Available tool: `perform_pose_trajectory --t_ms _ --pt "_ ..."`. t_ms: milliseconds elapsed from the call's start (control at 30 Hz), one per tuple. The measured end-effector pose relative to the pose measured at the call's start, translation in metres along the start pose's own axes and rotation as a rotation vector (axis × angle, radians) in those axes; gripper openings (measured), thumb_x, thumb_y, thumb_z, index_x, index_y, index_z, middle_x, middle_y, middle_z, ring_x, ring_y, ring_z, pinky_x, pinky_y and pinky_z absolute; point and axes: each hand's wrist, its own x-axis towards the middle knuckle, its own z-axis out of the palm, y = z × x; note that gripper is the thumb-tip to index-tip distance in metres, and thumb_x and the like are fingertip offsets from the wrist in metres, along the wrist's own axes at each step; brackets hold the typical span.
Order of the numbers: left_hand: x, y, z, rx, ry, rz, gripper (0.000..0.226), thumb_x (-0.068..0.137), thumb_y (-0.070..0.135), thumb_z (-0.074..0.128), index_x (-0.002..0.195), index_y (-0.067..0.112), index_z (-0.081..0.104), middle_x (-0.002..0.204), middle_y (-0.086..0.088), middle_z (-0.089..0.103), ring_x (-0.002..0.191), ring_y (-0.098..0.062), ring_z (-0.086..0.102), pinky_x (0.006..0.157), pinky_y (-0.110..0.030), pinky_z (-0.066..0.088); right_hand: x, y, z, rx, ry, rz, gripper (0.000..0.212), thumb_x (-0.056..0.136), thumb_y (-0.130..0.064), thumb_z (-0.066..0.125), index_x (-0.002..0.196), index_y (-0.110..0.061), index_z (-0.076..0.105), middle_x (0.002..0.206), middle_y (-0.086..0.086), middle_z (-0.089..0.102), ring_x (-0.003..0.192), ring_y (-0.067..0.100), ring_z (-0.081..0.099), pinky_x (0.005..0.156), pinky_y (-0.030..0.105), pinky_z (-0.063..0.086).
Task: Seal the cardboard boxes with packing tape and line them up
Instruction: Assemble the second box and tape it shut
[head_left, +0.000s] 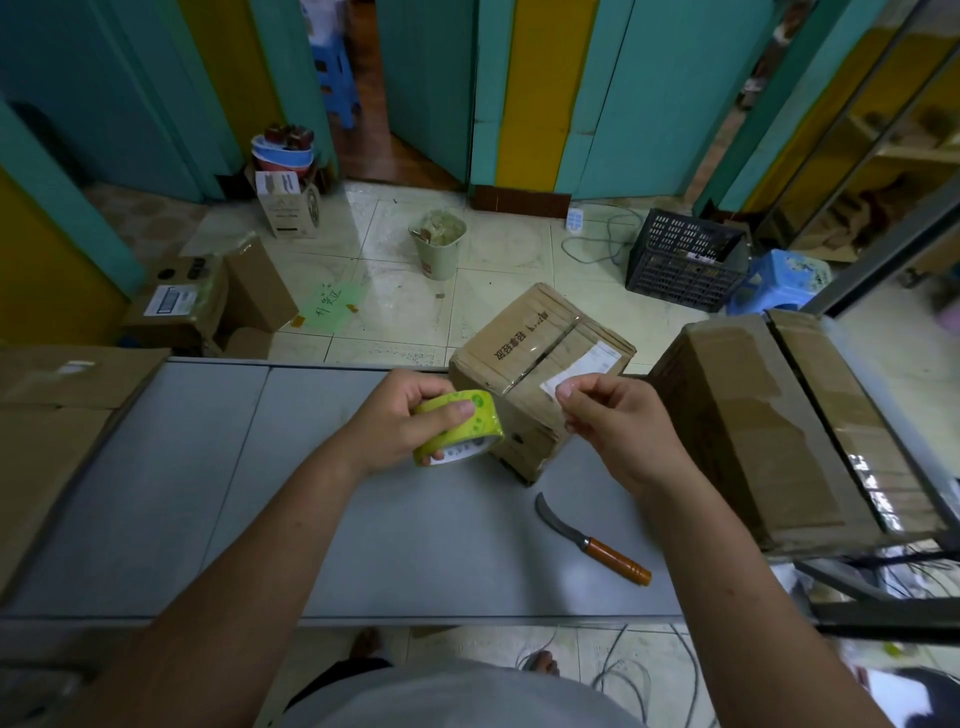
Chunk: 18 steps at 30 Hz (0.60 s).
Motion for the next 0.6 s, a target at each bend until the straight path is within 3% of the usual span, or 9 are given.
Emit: perform_pose_trajectory --t_ms 133,333,467,600 --pt "0.001 -0.005 -0.007 0.165 -0.022 -0.063 0.037 0.088 0.052 0.074 0.070 0.020 0.070 0.056 0.000 0.063 0.050 -0.013 0.062 0.047 -0.026 0.048 -0.009 -0.019 -0.002 -0.003 0.022 -0.020 0.013 0.097 -0.006 0.068 0.101 0.005 0.074 0.086 0.020 0.065 0.078 0.024 0.059 0.075 0.029 0.056" --pt "0.006 -0.018 -0.019 0.611 0.137 -0.168 0.057 0.082 0.079 0.067 0.068 0.024 0.069 0.054 0.001 0.069 0.048 -0.016 0.069 0.059 -0.035 0.057 -0.011 -0.027 -0.003 -0.053 0.026 -0.077 0.013 0.096 -0.010 0.070 0.100 0.002 0.075 0.082 0.015 0.068 0.075 0.019 0.062 0.072 0.025 0.057" --pt "0.006 -0.015 -0.026 0.443 0.085 -0.121 0.058 0.081 0.075 0.073 0.063 0.020 0.066 0.050 0.002 0.060 0.046 -0.013 0.063 0.047 -0.025 0.048 -0.006 -0.011 -0.005 0.009 0.111 -0.025 0.013 0.097 -0.010 0.069 0.103 0.001 0.075 0.082 0.012 0.067 0.076 0.020 0.061 0.076 0.030 0.057" --pt "0.004 -0.009 -0.034 0.192 0.058 0.008 0.045 0.084 0.058 0.073 0.059 0.023 0.063 0.055 0.007 0.048 0.050 -0.008 0.047 0.050 -0.020 0.037 -0.002 0.005 -0.015 0.111 0.129 0.066 0.016 0.097 -0.016 0.071 0.102 -0.002 0.076 0.086 0.011 0.067 0.083 0.022 0.062 0.088 0.039 0.056"
